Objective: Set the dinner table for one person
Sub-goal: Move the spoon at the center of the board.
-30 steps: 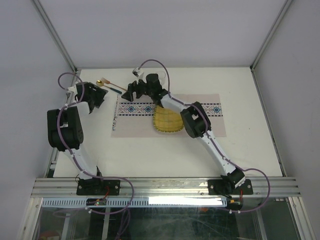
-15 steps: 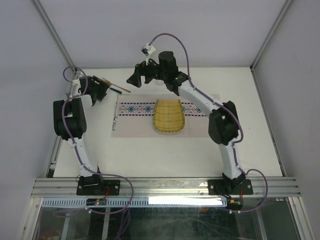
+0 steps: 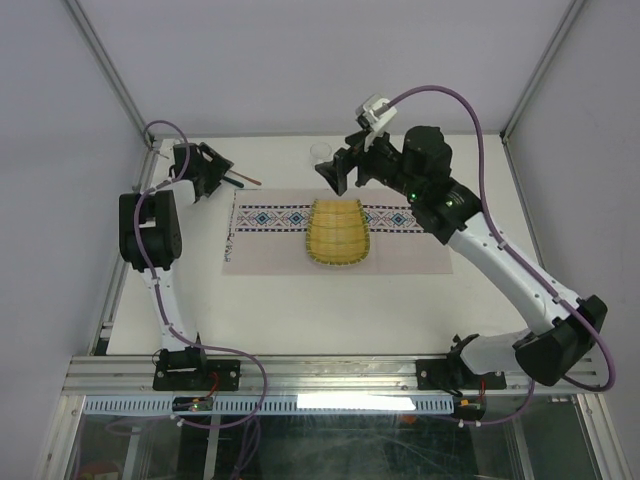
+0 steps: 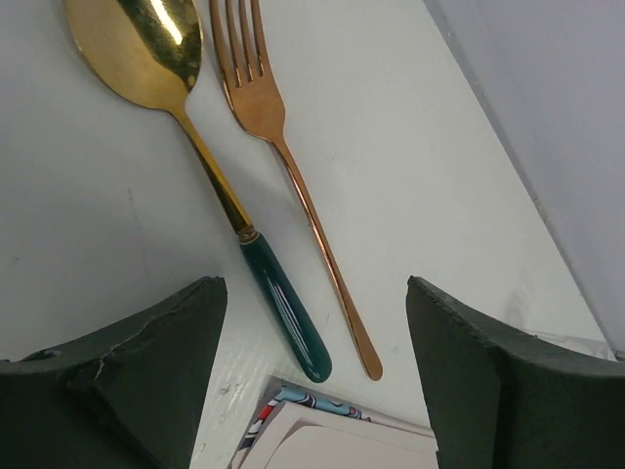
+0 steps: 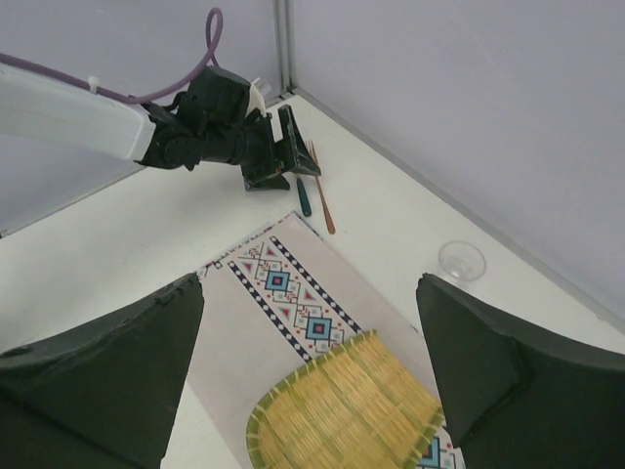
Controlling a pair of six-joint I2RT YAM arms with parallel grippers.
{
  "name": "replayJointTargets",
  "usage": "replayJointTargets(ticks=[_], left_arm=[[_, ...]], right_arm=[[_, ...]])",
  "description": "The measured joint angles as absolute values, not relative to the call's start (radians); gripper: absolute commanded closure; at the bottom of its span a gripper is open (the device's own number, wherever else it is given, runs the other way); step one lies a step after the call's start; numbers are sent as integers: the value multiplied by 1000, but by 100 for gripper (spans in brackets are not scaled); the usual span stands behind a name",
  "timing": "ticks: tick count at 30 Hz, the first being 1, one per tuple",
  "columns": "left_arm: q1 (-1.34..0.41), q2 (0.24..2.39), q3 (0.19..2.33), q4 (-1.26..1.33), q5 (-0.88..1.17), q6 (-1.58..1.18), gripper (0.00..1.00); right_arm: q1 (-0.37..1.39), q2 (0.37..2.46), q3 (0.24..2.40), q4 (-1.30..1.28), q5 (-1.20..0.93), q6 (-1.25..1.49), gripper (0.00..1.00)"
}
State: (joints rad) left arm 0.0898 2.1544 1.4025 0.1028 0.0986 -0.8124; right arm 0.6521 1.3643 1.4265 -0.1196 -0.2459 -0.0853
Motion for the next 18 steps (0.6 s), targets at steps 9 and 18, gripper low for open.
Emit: replayJointTargets(ticks=[9, 18], left_arm=[[31, 2184, 1486, 13, 25, -778, 23], [23, 2204, 1556, -95, -50, -749, 27]], right_arm=[[652, 1248, 1311, -199, -133, -126, 5], [653, 1182, 1266, -208, -54, -149, 5]])
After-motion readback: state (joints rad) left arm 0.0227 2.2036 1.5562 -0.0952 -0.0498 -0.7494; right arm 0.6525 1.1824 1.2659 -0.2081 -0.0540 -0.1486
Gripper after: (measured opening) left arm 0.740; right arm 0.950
